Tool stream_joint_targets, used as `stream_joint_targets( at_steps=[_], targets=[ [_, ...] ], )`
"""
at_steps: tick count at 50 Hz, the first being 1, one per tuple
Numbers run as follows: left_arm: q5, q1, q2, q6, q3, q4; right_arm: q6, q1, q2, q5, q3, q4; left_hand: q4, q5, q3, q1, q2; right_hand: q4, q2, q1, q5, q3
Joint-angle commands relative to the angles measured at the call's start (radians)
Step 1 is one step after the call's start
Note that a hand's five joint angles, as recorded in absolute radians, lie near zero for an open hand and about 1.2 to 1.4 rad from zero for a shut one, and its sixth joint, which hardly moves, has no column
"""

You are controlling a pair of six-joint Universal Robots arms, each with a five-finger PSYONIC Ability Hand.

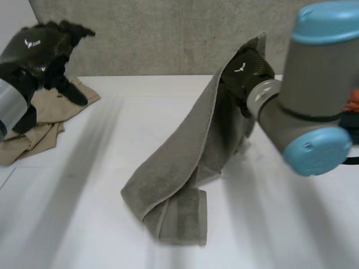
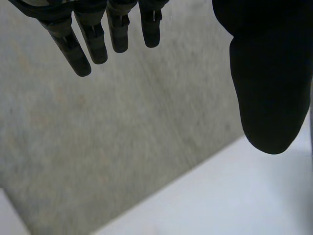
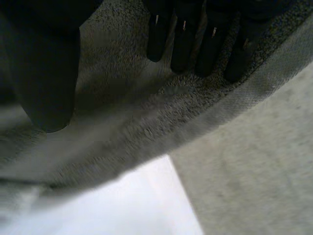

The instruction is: Fold the laundry.

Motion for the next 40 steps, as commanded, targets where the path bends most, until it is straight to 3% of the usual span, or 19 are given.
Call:
stream_joint_targets(
  at_steps=[1, 5, 9, 10, 12, 14, 18, 27, 32, 34, 36, 39, 40],
  targets=[
    [-0.101, -0.047, -0.001, 0.119, -0.068, -0.165, 0.190, -0.100, -0.014, -0.236, -0.008, 0.230, -0.029, -0.050, -0.042, -0.032, -0.029, 0.036, 0.012, 0.026, 0.065, 0.011],
    [-0.115, -0.082, 0.002, 0.125, -0.105, -0.185, 0.169, -0.166, -0.008, -0.332, -0.006, 0.324, -0.029, -0.050, -0.042, -0.032, -0.029, 0.135, 0.112, 0.125, 0.165, 0.110],
    [-0.106, -0.115, -0.003, 0.112, -0.130, -0.184, 0.065, -0.221, 0.004, -0.387, -0.014, 0.449, -0.029, -0.050, -0.042, -0.032, -0.029, 0.496, 0.472, 0.486, 0.526, 0.471],
    [-0.104, -0.121, -0.003, 0.112, -0.131, -0.184, 0.016, -0.255, 0.015, -0.396, -0.034, 0.494, -0.029, -0.050, -0.042, -0.032, -0.029, 0.750, 0.726, 0.740, 0.779, 0.725],
    [-0.106, -0.138, -0.011, 0.108, -0.131, -0.184, 0.003, -0.276, 0.029, -0.402, -0.047, 0.533, -0.029, -0.050, -0.042, -0.032, -0.029, 0.866, 0.842, 0.856, 0.896, 0.841],
    [-0.109, -0.153, -0.030, 0.107, -0.130, -0.185, 0.009, -0.287, 0.037, -0.405, -0.049, 0.551, -0.029, -0.050, -0.042, -0.032, -0.029, 0.864, 0.840, 0.854, 0.894, 0.839],
    [-0.115, -0.170, -0.076, 0.099, -0.128, -0.190, 0.034, -0.322, 0.038, -0.450, -0.066, 0.576, -0.029, -0.050, -0.042, -0.032, -0.029, 0.536, 0.512, 0.526, 0.565, 0.511],
    [-0.139, -0.171, -0.172, 0.064, -0.124, -0.184, 0.150, -0.385, -0.046, -0.632, -0.038, 0.520, -0.029, -0.050, -0.042, -0.032, -0.029, 0.145, 0.121, 0.135, 0.175, 0.120],
    [-0.141, -0.171, -0.204, 0.030, -0.118, -0.184, 0.178, -0.381, -0.075, -0.614, 0.050, 0.389, -0.029, -0.050, -0.042, -0.032, -0.029, 0.009, -0.014, 0.000, 0.039, -0.016],
    [-0.141, -0.174, -0.210, 0.023, -0.115, -0.184, 0.170, -0.370, -0.075, -0.603, 0.078, 0.349, -0.029, -0.050, -0.042, -0.032, -0.029, 0.138, 0.114, 0.128, 0.167, 0.113],
    [-0.141, -0.181, -0.222, 0.020, -0.111, -0.182, 0.156, -0.341, -0.072, -0.579, 0.103, 0.293, -0.029, -0.050, -0.042, -0.032, -0.029, 0.439, 0.416, 0.430, 0.469, 0.414],
    [-0.142, -0.194, -0.251, 0.021, -0.102, -0.184, 0.147, -0.312, -0.068, -0.536, 0.126, 0.246, -0.029, -0.050, -0.042, -0.032, -0.029, 0.377, 0.353, 0.367, 0.407, 0.352],
    [-0.144, -0.196, -0.261, 0.021, -0.099, -0.184, 0.137, -0.287, -0.060, -0.506, 0.152, 0.225, -0.029, -0.050, -0.042, -0.032, -0.029, 0.187, 0.164, 0.178, 0.217, 0.163]
  ],
)
